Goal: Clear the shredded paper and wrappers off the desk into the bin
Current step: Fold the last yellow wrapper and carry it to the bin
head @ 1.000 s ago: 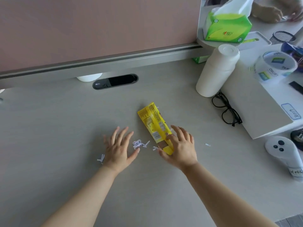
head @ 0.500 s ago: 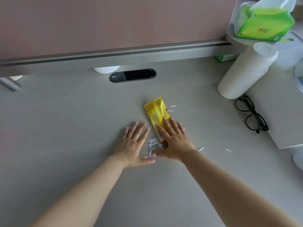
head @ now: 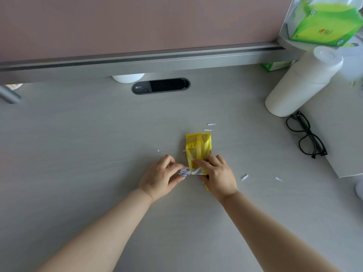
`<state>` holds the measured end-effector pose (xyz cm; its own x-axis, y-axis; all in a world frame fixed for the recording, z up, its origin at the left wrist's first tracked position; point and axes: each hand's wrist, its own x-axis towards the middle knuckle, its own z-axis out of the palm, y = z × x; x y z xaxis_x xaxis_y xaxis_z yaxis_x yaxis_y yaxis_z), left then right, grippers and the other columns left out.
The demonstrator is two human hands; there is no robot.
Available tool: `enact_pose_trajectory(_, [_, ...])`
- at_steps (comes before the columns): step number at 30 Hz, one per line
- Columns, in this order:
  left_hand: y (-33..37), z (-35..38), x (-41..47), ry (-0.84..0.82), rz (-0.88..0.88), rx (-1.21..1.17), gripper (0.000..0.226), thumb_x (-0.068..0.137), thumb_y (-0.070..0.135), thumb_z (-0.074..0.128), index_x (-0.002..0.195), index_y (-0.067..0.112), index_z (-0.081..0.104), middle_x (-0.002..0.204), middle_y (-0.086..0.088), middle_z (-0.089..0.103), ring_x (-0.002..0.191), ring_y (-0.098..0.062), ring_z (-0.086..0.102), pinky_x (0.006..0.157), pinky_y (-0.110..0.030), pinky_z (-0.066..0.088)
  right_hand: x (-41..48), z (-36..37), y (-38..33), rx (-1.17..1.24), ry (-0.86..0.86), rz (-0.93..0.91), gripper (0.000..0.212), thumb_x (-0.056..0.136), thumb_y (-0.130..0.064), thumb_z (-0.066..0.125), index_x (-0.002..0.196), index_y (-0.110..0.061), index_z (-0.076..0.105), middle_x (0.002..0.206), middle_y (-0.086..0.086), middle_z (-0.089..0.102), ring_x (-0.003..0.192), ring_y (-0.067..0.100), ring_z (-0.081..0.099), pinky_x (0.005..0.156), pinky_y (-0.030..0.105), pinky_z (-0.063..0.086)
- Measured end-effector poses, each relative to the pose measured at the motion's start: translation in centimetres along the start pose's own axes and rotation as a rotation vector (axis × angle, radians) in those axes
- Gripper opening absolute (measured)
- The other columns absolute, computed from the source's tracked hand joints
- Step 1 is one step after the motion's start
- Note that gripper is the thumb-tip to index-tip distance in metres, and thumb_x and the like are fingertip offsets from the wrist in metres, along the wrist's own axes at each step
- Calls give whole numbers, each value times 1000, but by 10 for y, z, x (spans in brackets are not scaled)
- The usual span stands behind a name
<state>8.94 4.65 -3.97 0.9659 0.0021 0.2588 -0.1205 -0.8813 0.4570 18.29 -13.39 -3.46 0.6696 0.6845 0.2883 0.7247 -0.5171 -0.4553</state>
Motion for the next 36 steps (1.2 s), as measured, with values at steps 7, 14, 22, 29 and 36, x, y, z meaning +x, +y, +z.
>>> enact_pose_trajectory(7, [15, 5, 11, 58, -58, 195, 33, 77, 52, 49, 92, 23, 55, 74, -7, 54, 52, -25, 56, 44, -28, 41, -2, -3, -5, -113, 17, 28, 28, 73, -32, 44, 73, -11, 63, 62, 3, 62, 56, 26, 60, 36, 23, 40])
enact_pose_trajectory(14, [22, 9, 10, 103, -23, 209, 32, 86, 33, 43, 66, 13, 56, 58, -3, 54, 47, -25, 55, 36, -25, 36, -6, -5, -3, -166, 4, 103, 19, 68, -24, 67, 69, -7, 58, 54, 5, 58, 43, 27, 56, 33, 22, 36])
enact_pose_trajectory(22, [24, 0, 2, 115, -118, 113, 23, 79, 21, 57, 62, 7, 53, 53, -4, 56, 37, -23, 52, 33, -18, 24, -7, -23, -11, -140, 5, 141, 34, 52, -5, 85, 69, -7, 55, 54, 7, 60, 37, 30, 52, 38, 21, 28])
enact_pose_trajectory(29, [14, -60, -31, 296, -304, 19, 21, 80, 10, 59, 70, 9, 41, 56, -6, 54, 43, -20, 45, 50, -17, 27, 35, -36, -60, -58, 95, 71, 26, 62, -9, 82, 69, -6, 57, 53, 10, 60, 35, 32, 48, 39, 22, 28])
enact_pose_trajectory(36, [-27, -173, -75, 518, -342, 95, 15, 84, 23, 41, 74, 16, 32, 57, -8, 52, 60, -20, 38, 49, -21, 21, 88, -27, -159, 96, 96, -36, 19, 69, -12, 78, 80, -6, 63, 67, 13, 67, 44, 34, 55, 44, 27, 33])
